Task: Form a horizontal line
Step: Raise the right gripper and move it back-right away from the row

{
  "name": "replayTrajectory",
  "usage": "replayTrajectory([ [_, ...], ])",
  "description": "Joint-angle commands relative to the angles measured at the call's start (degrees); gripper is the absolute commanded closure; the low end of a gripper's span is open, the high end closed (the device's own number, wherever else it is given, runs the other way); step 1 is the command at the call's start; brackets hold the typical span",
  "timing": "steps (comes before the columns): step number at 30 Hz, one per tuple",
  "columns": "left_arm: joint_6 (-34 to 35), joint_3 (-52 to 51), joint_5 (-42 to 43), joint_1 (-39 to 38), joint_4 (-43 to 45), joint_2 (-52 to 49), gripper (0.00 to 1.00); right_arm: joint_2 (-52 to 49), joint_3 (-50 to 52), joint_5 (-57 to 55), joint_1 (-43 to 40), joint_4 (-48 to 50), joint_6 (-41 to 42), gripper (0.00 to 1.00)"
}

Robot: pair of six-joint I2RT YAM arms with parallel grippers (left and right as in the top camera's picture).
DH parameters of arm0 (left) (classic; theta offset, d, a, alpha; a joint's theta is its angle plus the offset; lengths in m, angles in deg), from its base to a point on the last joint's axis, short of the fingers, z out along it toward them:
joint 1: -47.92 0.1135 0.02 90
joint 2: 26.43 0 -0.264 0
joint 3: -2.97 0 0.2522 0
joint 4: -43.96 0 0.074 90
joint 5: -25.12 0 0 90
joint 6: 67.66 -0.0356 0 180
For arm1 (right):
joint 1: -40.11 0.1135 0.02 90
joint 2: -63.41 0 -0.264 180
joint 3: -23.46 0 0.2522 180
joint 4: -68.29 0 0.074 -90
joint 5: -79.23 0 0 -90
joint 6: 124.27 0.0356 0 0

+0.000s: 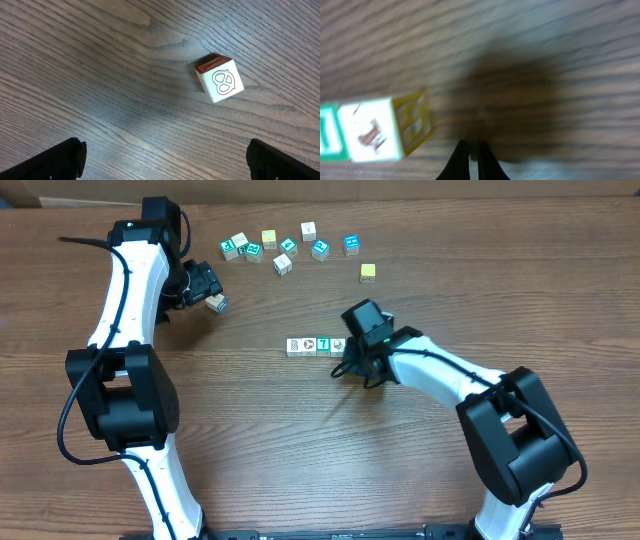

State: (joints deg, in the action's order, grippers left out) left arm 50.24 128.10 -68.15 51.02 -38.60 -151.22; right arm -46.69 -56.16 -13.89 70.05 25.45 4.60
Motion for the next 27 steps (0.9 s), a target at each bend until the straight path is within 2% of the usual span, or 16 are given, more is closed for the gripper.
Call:
replayTrajectory([
  [1,-0.50,0.87,-0.26,-0.50,0.09,-0.55,0.00,1.99,-0.15,0.76,-2.62,0.68,0.61,0.96],
  [8,-0.50,0.87,-0.26,-0.50,0.09,-0.55,0.00,1.99,-0.13,1.73,-5.46,2.21,0.57,0.96],
  [27,-0.50,0.87,-0.28,-0.50,0.07,-0.55,0.00,1.97,-0.11,1.97,-5.40,2.29,0.35,0.96],
])
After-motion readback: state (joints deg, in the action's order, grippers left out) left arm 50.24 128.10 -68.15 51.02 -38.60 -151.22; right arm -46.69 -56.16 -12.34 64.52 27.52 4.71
